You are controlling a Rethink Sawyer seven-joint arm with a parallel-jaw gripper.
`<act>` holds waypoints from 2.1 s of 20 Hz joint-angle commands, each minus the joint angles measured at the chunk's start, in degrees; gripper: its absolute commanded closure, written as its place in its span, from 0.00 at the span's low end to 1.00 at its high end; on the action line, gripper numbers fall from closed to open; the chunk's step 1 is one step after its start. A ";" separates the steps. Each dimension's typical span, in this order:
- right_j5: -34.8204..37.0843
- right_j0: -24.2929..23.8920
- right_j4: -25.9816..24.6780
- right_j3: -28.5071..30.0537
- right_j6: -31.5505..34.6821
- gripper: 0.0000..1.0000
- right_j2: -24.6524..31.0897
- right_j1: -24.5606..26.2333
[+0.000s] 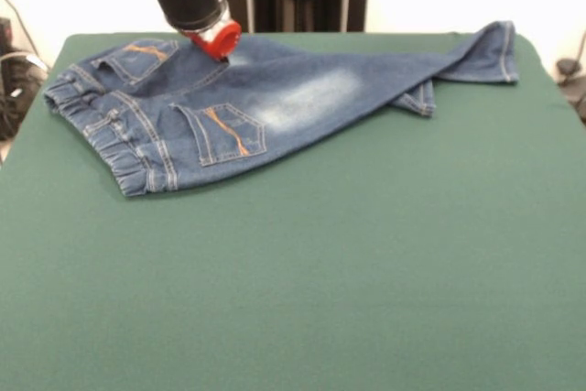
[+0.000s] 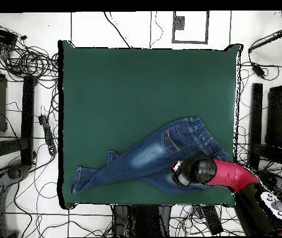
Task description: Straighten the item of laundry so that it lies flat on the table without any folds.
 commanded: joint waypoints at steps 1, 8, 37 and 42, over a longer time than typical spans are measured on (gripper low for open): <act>11.98 2.70 4.84 -2.92 -6.26 0.00 5.63 -4.51; 19.13 2.55 8.40 -1.97 -5.84 0.00 6.42 -7.77; -11.74 -0.79 -9.89 -20.07 -13.97 0.00 9.28 13.70; -18.08 -1.03 -16.59 -23.34 -13.83 0.00 9.16 15.90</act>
